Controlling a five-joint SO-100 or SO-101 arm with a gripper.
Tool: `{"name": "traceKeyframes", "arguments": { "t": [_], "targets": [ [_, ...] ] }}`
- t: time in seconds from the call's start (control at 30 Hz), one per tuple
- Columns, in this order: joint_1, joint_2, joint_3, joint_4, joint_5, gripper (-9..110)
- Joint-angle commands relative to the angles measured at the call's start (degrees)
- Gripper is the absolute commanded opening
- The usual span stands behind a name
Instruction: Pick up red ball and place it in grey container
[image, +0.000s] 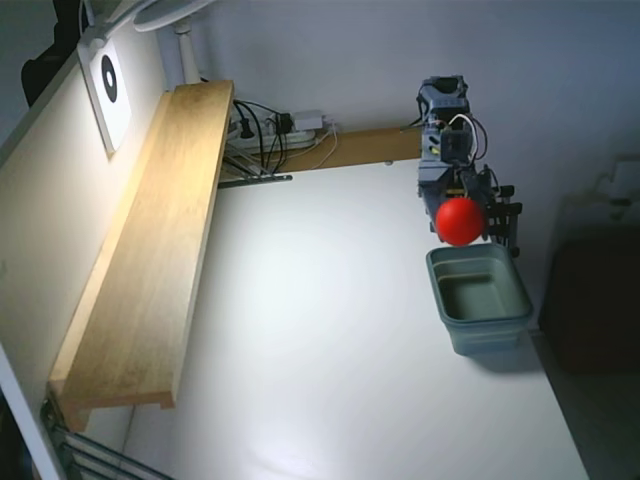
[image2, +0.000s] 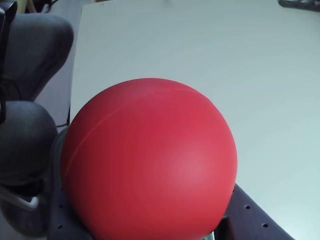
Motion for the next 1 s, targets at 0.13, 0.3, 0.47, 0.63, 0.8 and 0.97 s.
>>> {"name": "traceKeyframes", "arguments": {
  "t": [0.13, 0.3, 0.47, 0.63, 0.8, 0.97],
  "targets": [
    [-1.33, 6.05, 0.99, 1.97, 0.18, 23],
    [-1.33, 6.05, 0.99, 1.97, 0.18, 23],
    [-1.33, 6.05, 0.99, 1.97, 0.18, 38],
    [-1.33, 6.05, 0.99, 1.97, 0.18, 38],
    [-1.33, 6.05, 0.99, 1.97, 0.18, 38],
    [-1.33, 6.05, 0.99, 1.97, 0.18, 38]
  ]
}}
